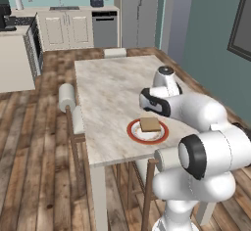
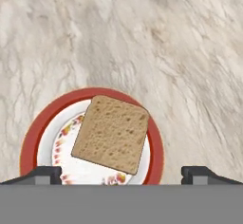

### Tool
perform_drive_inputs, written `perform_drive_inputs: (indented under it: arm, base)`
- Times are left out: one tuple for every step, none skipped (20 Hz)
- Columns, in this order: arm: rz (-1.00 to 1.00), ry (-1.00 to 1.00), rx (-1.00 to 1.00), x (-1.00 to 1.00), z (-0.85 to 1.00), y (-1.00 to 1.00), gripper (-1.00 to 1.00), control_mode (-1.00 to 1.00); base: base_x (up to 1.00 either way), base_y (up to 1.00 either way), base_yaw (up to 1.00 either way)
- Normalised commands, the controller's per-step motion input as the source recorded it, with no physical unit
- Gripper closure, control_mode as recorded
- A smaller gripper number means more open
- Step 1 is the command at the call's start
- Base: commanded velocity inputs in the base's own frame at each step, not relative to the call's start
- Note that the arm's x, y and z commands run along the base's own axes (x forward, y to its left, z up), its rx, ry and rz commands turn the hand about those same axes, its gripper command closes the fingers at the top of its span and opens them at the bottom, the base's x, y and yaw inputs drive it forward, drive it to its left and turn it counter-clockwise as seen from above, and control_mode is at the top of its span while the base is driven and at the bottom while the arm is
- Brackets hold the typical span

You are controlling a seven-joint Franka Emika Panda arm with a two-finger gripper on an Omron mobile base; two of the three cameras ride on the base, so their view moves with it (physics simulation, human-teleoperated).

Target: Start the toaster. Once the lever pops up, take the bread to the plate on the dining counter.

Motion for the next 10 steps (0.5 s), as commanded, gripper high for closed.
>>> perform_drive_inputs:
  arm:
    - [-0.03,0.13,-0.02,-0.3,0.16,0.0,-1.0,-1.0]
    - [-0.03,0.13,-0.02,-0.34,0.12,0.0,-1.0,-1.0]
    - [-0.03,0.12,-0.02,-0.39,0.08,0.0,-1.0,-1.0]
    - [-0.04,0.1,-0.01,-0.46,0.07,0.0,-1.0,-1.0]
    - [-0.05,0.1,0.0,-0.5,0.06,0.0,-1.0,-1.0]
    - [-0.05,0.09,0.0,-0.54,0.05,0.0,-1.0,-1.0]
    - [-0.06,0.08,0.0,-0.6,0.11,0.0,-1.0,-1.0]
    - [-0.07,0.08,0.0,-0.61,0.11,0.0,-1.0,-1.0]
    - [-0.07,0.07,0.0,-0.63,0.13,0.0,-1.0,-1.0]
    - [-0.07,0.08,0.0,-0.66,0.16,0.0,-1.0,-1.0]
  base:
    - [0.0,0.0,0.0]
    - [0.0,0.0,0.0]
    - [0.0,0.0,0.0]
    - [0.0,0.0,0.0]
    - [0.0,0.0,0.0]
    - [0.0,0.0,0.0]
    - [0.0,0.0,0.0]
    - [0.0,0.0,0.0]
    - [0.0,0.0,0.0]
    - [0.0,0.0,0.0]
